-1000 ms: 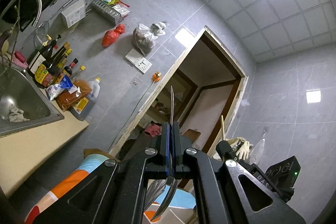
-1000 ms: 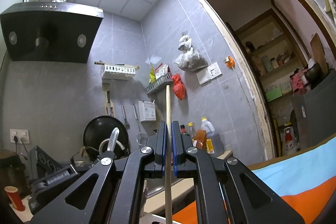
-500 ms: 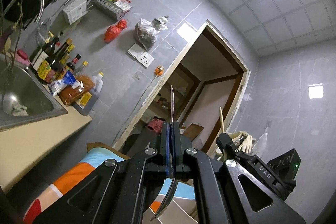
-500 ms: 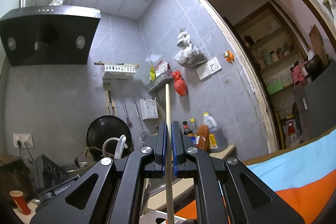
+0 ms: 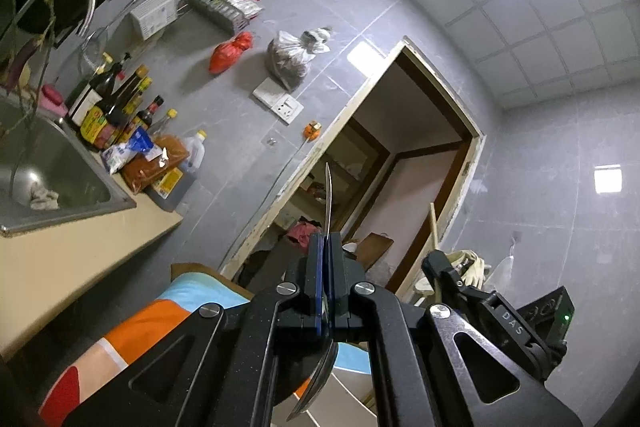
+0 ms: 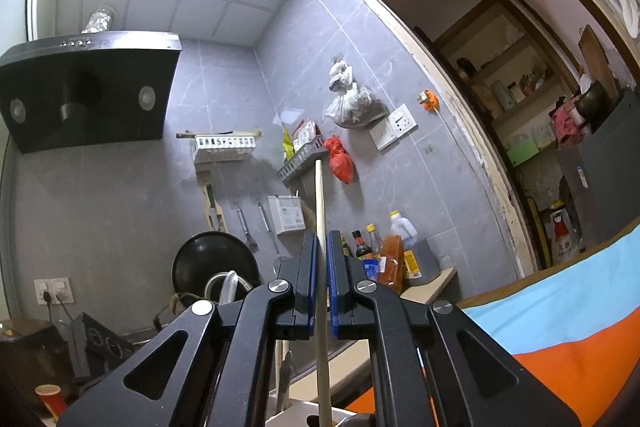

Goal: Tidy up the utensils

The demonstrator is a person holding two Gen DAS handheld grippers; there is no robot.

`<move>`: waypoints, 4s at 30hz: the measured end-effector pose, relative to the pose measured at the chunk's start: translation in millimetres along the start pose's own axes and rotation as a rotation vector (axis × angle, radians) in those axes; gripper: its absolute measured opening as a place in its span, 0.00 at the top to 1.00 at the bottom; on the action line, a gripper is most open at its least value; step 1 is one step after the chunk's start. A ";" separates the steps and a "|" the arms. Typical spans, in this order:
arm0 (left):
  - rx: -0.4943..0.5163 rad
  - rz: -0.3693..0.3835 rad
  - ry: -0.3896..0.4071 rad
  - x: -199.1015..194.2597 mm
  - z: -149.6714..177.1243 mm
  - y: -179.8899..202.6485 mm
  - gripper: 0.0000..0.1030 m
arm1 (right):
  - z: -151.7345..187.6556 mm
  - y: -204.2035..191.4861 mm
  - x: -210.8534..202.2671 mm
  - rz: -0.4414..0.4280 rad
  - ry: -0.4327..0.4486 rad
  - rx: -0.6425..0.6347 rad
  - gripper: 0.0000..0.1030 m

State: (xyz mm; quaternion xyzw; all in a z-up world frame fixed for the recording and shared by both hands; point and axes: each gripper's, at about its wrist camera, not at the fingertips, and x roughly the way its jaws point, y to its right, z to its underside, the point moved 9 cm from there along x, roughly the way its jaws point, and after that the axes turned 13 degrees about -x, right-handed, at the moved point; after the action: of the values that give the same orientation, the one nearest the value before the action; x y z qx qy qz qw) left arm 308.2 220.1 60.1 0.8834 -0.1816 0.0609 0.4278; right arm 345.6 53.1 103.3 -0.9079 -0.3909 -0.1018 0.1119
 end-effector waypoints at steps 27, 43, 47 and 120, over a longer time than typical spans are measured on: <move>0.032 -0.034 -0.010 -6.7 4.2 -0.3 1.00 | -12.7 2.2 -8.2 0.113 0.070 -0.058 0.97; 0.054 -0.059 -0.016 -8.6 7.4 -2.3 1.00 | -4.9 -7.8 -6.2 0.171 0.055 -0.121 0.97; 0.070 -0.063 -0.020 -8.3 10.1 -1.1 1.00 | -5.0 -6.0 -3.6 0.214 0.031 -0.109 0.97; 0.414 -0.242 -0.302 -43.6 68.1 78.1 0.09 | -22.3 -9.2 -129.2 0.330 -0.235 -0.230 0.14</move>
State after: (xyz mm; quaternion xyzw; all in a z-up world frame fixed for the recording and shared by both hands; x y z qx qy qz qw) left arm 235.5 134.5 63.2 0.9662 -0.1203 -0.0868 0.2106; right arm 249.6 -35.7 90.5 -0.9719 -0.2333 -0.0194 -0.0237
